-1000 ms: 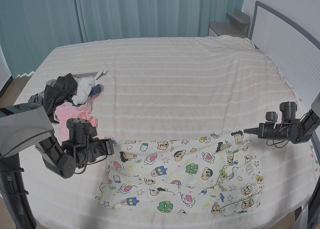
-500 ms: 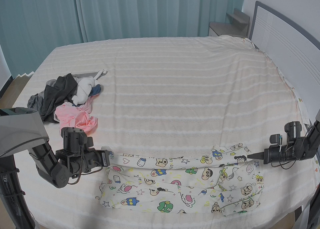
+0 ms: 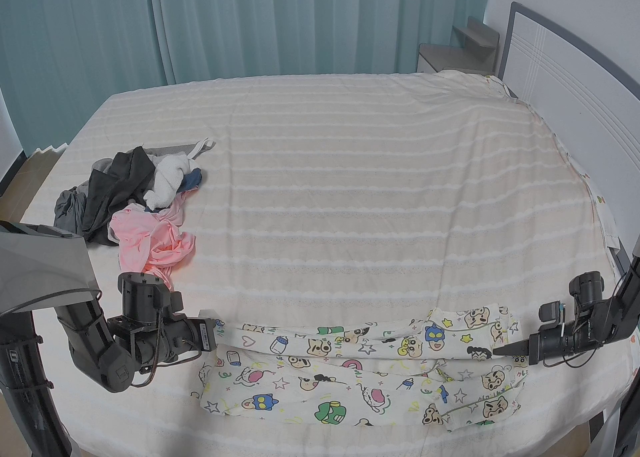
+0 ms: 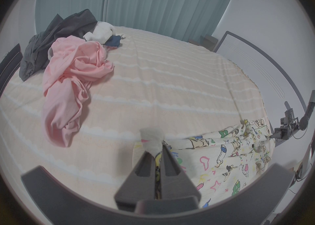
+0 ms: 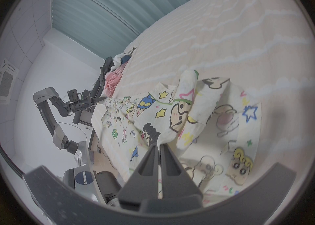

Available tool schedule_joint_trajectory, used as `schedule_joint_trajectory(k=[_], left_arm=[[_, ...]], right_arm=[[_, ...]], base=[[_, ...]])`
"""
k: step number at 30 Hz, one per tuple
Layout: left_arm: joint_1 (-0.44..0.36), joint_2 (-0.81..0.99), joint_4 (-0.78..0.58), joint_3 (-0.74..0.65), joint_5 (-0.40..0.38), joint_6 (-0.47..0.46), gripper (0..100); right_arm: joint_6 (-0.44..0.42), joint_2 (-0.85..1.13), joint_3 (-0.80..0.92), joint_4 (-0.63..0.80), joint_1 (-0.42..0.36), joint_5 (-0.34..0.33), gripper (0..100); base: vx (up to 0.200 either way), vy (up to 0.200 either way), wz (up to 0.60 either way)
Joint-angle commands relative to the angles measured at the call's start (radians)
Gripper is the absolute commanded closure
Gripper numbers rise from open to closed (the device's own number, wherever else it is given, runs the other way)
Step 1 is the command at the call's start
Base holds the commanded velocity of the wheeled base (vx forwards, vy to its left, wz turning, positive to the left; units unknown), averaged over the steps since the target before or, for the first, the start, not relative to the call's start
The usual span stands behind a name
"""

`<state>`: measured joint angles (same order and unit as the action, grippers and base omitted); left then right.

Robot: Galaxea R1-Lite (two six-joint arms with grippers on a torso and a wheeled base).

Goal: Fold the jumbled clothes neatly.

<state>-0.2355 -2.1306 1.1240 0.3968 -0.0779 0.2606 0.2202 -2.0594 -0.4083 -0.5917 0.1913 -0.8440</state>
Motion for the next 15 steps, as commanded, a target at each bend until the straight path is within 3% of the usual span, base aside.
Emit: schedule_joint_trajectory(k=[1,9,15], left_arm=[[0.001,-0.014,0.013,-0.046,-0.014,0.0,100],[-0.002,-0.072,0.028,-0.081,-0.036,-0.003,100],[-0.001,-0.14,0.158,-0.115,-0.031,-0.004,100]], right_arm=[[0.03,0.004,0.071,0.001,0.002,0.0,100],[0.059,-0.016,0.103,0.001,-0.007,0.003,100],[0.11,-0.033,0.123,0.033,-0.003,0.003,100]], base=[[0.0,0.0,0.0],[0.0,0.0,0.0],[0.0,0.0,0.0]])
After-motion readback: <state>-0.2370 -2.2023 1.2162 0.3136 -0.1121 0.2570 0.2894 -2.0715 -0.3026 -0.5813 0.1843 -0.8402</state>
